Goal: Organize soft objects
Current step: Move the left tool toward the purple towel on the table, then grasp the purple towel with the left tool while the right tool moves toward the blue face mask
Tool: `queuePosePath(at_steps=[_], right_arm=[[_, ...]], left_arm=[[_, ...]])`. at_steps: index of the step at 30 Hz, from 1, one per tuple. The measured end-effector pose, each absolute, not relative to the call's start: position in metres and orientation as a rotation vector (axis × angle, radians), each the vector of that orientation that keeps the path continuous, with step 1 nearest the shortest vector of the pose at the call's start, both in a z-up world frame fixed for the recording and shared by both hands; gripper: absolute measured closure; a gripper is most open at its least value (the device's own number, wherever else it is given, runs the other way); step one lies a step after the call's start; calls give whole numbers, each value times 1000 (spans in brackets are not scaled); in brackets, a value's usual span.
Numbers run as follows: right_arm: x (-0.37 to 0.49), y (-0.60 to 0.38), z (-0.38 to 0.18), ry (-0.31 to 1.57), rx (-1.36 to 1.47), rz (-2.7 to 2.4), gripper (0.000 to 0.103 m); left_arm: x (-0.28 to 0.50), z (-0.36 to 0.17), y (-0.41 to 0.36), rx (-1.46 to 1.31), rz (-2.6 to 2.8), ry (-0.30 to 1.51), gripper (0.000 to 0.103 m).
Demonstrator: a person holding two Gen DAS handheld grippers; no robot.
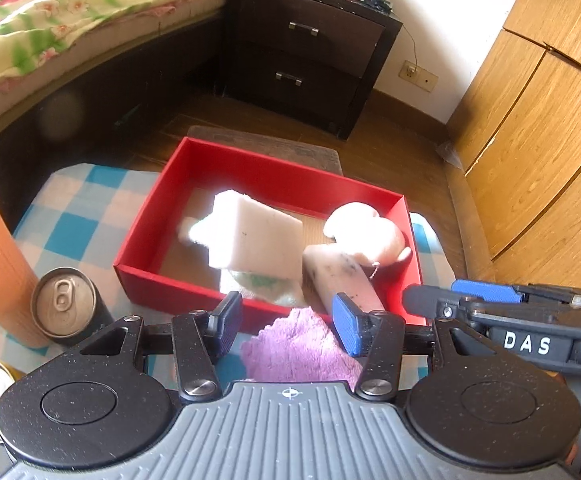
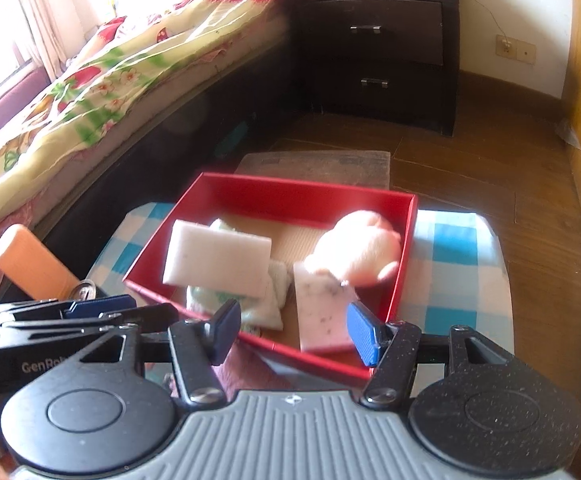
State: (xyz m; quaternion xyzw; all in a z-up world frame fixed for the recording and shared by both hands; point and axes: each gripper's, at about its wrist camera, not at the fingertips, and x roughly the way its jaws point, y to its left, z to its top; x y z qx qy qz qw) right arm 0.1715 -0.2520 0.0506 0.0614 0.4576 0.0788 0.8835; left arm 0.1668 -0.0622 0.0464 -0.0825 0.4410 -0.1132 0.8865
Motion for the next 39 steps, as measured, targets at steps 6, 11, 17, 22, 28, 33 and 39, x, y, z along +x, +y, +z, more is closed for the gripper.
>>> queuePosePath(at_steps=[6, 11, 17, 22, 28, 33, 39], right_arm=[[157, -253, 45, 982, 115, 153, 66], [143, -260, 40, 1005, 110, 135, 66], [116, -271, 37, 1021, 119, 122, 66], [91, -274, 36, 1029, 124, 140, 65], [77, -282, 31, 1050, 155, 160, 64], [79, -292, 24, 1076, 162, 151, 64], [78, -296, 18, 1101, 155, 148, 64]], left_arm=[[159, 37, -68, -153, -254, 951, 50], [156, 26, -84, -130, -291, 996, 48], [153, 12, -103, -91, -310, 1038, 41], [158, 1, -118, -56, -294, 1070, 33], [168, -24, -135, 13, -264, 1129, 31], [171, -31, -127, -38, -266, 1169, 67], [163, -7, -106, -154, -299, 1119, 89]])
